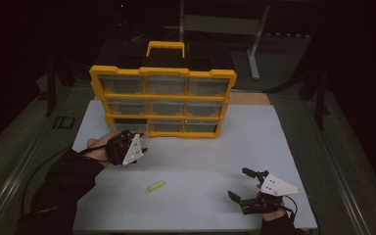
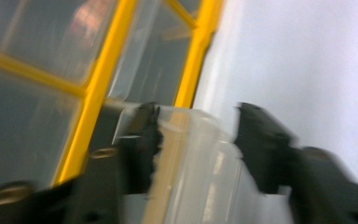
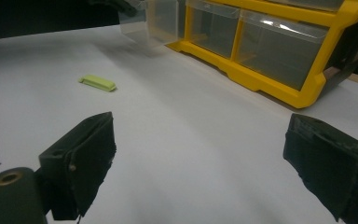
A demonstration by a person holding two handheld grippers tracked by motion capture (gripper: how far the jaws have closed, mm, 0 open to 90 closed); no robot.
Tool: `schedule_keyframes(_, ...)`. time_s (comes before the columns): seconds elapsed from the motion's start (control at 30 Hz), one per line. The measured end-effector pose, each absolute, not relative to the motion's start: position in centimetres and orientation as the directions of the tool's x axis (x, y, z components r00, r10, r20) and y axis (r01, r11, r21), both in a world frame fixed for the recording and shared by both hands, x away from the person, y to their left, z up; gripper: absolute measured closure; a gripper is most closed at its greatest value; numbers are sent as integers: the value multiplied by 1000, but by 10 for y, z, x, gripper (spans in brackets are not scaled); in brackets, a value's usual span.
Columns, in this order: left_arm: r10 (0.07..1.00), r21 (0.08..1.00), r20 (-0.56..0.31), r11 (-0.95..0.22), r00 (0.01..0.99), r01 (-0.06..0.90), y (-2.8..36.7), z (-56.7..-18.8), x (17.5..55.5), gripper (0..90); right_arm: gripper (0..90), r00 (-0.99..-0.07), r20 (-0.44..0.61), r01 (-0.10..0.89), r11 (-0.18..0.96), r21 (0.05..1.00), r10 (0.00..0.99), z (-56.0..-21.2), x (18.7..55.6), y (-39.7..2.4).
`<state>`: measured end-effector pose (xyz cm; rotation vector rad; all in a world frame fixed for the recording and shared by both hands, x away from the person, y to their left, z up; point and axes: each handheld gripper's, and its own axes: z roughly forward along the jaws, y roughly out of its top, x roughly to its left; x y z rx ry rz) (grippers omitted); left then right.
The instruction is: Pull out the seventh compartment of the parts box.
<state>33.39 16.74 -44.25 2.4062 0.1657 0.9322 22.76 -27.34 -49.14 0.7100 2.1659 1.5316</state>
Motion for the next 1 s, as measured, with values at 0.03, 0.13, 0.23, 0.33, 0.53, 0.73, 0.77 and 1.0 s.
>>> schedule_keyframes(0.03, 346, 578, 557, -815, 755, -53, 170, -440, 335, 392, 90, -794, -25, 178, 271, 946, 608, -491, 228, -274)
schedule_keyframes(0.13, 471, 676, 453, -735, 757, 53, 177, -430, 341, 232, 91, -794, -21, 181, 269, 946, 608, -491, 228, -274)
schedule_keyframes(0.23, 552, 760, 309, -633, 774, 148, 186, -424, 346, 111, 90, -794, -23, 181, 271, 945, 608, -492, 228, -274)
schedule_keyframes(0.33, 600, 809, 213, -551, 771, 205, 193, -420, 349, 25, 90, -793, -21, 182, 269, 946, 609, -492, 228, -274)
schedule_keyframes(0.53, 647, 859, 135, -453, 750, 237, 201, -411, 348, 2, 90, -793, -21, 183, 271, 945, 608, -492, 228, -274)
schedule_keyframes(0.73, 681, 886, 107, -396, 724, 242, 208, -404, 343, 2, 90, -792, -18, 184, 268, 946, 611, -492, 228, -274)
schedule_keyframes(0.77, 684, 889, 102, -389, 722, 242, 210, -403, 342, 3, 90, -792, -17, 185, 267, 946, 610, -492, 228, -274)
schedule_keyframes(1.0, 727, 912, 83, -331, 681, 242, 224, -398, 331, 3, 90, -792, -10, 193, 266, 944, 610, -492, 229, -274)
